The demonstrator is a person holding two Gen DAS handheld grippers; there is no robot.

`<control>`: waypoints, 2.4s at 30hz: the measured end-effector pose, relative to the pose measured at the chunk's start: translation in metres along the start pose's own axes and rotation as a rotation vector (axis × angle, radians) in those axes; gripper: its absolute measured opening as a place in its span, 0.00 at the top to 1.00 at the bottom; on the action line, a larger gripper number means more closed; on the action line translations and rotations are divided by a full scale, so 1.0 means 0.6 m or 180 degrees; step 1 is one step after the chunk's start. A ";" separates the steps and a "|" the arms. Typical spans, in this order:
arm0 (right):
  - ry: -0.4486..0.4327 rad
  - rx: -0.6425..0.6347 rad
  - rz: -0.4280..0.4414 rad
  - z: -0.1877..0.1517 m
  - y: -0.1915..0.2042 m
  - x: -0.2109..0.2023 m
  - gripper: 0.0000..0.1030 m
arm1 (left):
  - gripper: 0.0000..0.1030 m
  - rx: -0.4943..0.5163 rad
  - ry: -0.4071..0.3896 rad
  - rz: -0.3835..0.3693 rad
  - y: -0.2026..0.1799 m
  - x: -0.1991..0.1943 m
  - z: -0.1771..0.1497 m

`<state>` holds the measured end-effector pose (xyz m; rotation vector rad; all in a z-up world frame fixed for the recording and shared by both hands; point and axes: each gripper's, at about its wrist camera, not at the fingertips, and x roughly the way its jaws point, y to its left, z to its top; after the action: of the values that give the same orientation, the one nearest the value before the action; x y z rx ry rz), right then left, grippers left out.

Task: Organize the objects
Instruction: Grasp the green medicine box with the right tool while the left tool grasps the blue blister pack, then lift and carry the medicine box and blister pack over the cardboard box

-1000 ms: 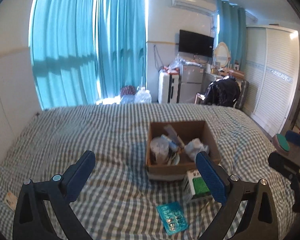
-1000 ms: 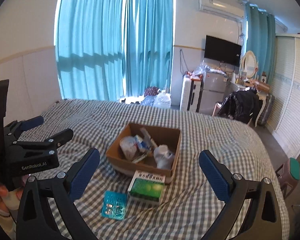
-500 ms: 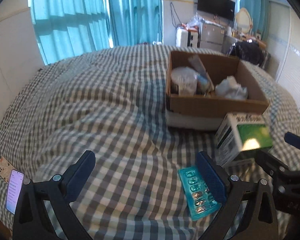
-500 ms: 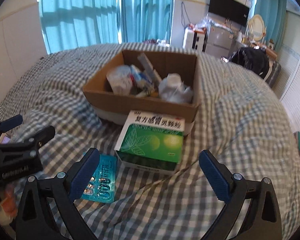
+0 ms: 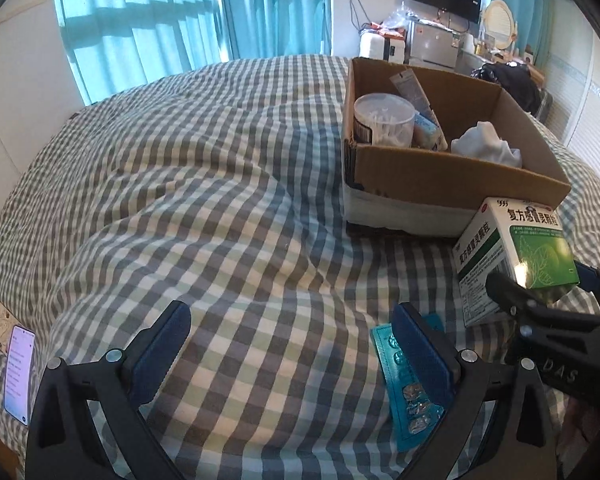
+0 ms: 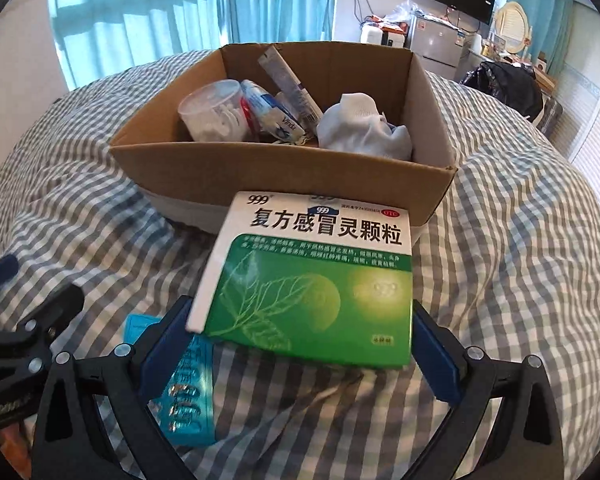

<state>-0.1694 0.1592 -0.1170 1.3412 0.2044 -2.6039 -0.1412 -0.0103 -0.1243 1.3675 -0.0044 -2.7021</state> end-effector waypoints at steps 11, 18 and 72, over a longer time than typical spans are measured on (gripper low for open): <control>-0.0297 0.0149 0.0027 -0.014 -0.054 -0.085 0.07 | 0.00 0.0143 0.0190 -0.0129 -0.089 0.006 -0.038; -0.0346 0.0178 0.0005 -0.027 -0.084 -0.108 0.07 | 0.00 0.0436 0.0314 -0.0224 -0.150 0.030 -0.061; -0.1085 -0.0045 0.0164 -0.050 -0.018 -0.394 0.07 | 0.29 0.0054 -0.0503 -0.0856 -0.044 -0.262 0.028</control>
<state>-0.0145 0.2041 0.0589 0.8646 0.1311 -2.7267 -0.0651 0.0309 0.0105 1.2345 0.1544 -3.0309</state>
